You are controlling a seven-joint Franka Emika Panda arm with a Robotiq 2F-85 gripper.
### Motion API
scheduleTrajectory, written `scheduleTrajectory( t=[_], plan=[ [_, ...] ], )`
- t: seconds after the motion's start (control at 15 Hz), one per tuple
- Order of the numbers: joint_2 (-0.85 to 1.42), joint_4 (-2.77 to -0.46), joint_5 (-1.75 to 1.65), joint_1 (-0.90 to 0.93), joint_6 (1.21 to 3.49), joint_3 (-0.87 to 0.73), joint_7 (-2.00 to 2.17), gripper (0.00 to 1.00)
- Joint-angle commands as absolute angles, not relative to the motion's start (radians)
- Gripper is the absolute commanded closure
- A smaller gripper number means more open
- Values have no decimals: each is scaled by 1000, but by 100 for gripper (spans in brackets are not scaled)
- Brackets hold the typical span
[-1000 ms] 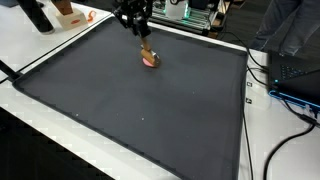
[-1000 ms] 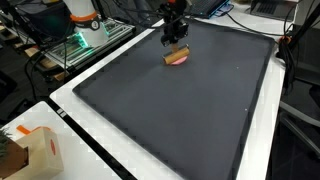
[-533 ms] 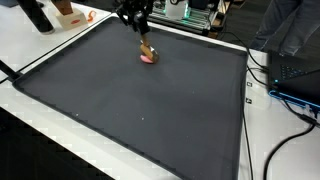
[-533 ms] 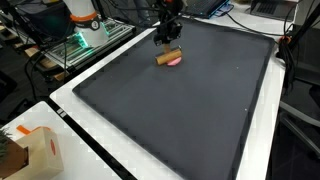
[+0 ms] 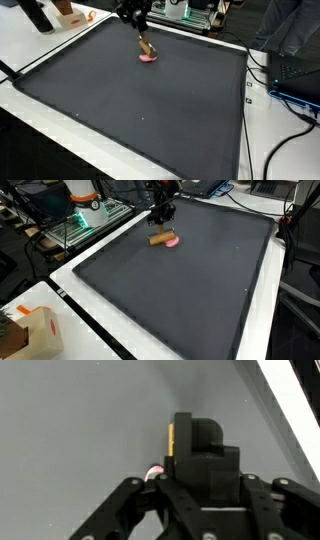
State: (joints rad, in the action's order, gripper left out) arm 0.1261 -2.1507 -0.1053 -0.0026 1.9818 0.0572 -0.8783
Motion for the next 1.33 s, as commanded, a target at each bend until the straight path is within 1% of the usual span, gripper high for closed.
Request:
scheduleTrajectory(
  t=[0.0,0.8,1.27],
  plan=[
    [121,-2171,-184,-6,1920,34,-827,76],
    [61,-2190,-289,-20,1885,2,-708,76],
    [7,-2196,-235,-29,1914,-4,-722,76]
  ],
)
